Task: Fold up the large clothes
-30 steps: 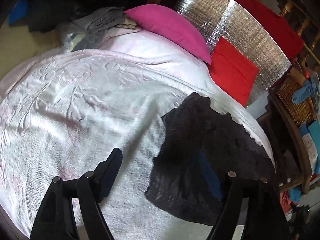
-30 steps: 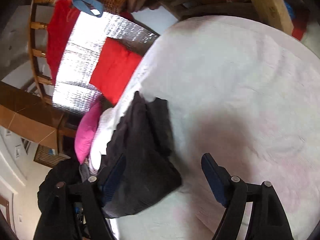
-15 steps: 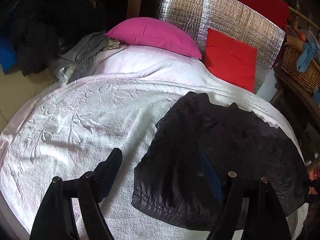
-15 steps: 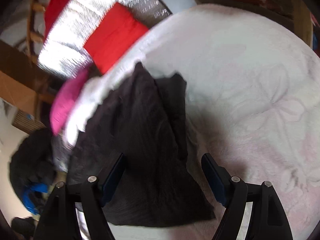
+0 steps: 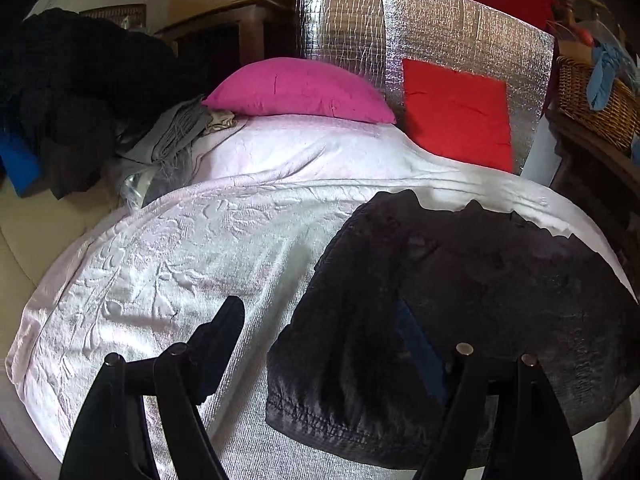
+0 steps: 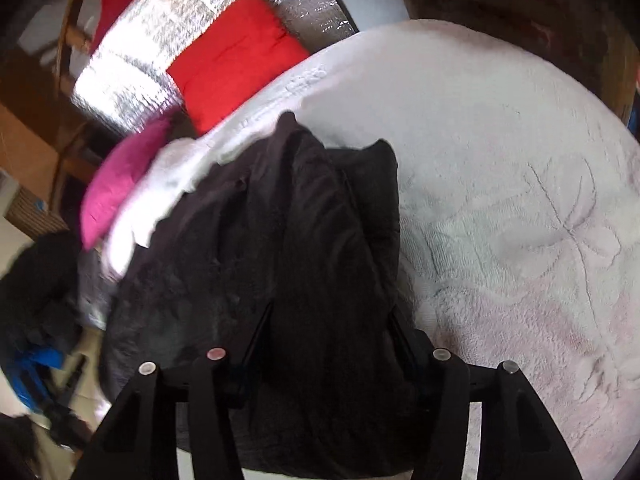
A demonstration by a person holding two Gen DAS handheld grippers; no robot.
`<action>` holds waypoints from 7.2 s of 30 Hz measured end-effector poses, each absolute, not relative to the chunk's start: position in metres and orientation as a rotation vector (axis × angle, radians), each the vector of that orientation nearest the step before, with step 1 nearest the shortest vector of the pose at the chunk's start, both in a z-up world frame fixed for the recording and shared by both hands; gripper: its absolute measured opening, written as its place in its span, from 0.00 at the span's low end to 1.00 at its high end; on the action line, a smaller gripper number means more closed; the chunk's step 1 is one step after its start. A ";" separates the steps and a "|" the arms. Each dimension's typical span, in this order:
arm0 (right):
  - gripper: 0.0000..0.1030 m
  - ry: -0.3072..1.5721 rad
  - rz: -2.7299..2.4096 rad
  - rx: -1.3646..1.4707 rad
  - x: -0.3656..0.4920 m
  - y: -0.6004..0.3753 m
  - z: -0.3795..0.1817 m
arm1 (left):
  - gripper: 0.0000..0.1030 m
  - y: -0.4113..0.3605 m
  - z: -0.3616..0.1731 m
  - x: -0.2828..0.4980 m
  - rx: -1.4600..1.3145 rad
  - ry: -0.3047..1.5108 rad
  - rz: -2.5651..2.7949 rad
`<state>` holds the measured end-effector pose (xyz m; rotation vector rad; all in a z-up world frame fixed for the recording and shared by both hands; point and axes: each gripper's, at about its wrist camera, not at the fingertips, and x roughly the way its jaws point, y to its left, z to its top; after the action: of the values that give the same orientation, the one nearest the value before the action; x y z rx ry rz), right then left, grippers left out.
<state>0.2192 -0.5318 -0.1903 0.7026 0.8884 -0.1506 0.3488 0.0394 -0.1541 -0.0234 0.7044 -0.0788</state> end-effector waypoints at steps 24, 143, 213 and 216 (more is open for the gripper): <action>0.77 0.879 -0.114 0.804 0.233 -0.585 -0.194 | 0.78 0.071 -0.203 0.452 -0.327 1.079 -0.417; 0.57 0.906 -0.240 0.320 0.124 -0.429 -0.179 | 0.82 -0.036 -0.199 0.206 0.139 0.858 -0.131; 0.75 0.372 -0.309 0.092 -0.106 -0.234 0.049 | 1.00 0.008 0.086 -0.051 0.068 0.204 -0.066; 0.75 0.373 -0.309 0.086 -0.107 -0.232 0.049 | 1.00 0.009 0.085 -0.052 0.067 0.201 -0.064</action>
<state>-0.1068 -0.2323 0.0495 0.0860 0.3727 -0.3085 -0.0522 0.0087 0.0854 0.0668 0.2013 -0.0638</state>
